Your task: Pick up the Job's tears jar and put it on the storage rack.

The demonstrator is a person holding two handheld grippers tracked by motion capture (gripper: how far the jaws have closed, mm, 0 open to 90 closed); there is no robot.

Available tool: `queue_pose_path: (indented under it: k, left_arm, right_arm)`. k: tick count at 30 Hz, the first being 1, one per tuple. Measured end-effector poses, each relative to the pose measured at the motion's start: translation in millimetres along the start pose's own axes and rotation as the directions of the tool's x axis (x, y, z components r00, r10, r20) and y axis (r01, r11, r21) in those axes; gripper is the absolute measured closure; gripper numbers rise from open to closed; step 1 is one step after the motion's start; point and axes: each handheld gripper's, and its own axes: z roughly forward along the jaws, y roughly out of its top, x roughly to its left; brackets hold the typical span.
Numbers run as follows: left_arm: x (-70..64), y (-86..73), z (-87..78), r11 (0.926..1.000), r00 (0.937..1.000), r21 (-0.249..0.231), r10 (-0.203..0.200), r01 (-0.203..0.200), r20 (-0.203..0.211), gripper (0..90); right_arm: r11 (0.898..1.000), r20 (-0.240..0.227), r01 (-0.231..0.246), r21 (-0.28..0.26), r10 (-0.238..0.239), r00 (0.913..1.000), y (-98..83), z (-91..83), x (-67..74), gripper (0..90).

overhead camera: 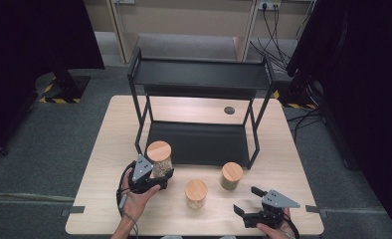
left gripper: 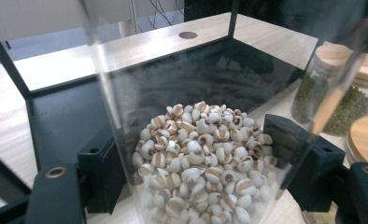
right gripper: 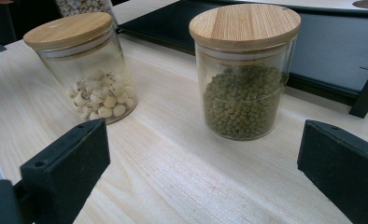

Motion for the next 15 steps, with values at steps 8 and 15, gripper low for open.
queue_pose_path:
  k: [8, 15]
  left_arm:
    - [3.2, 10.2, 13.1, 1.0, 0.9998, 0.001, 0.003, -0.003, -0.02, 25.4]
    - [9.0, 14.9, 23.0, 1.0, 0.999, 0.006, -0.005, 0.005, -0.045, 25.3]
  right_arm:
    - [1.0, -0.002, 0.002, 0.0, -0.002, 1.0, 0.1, 0.1, 0.1, 2.8]
    - [1.0, -0.004, 0.003, 0.002, -0.003, 1.0, 0.3, 0.8, 0.1, 2.8]
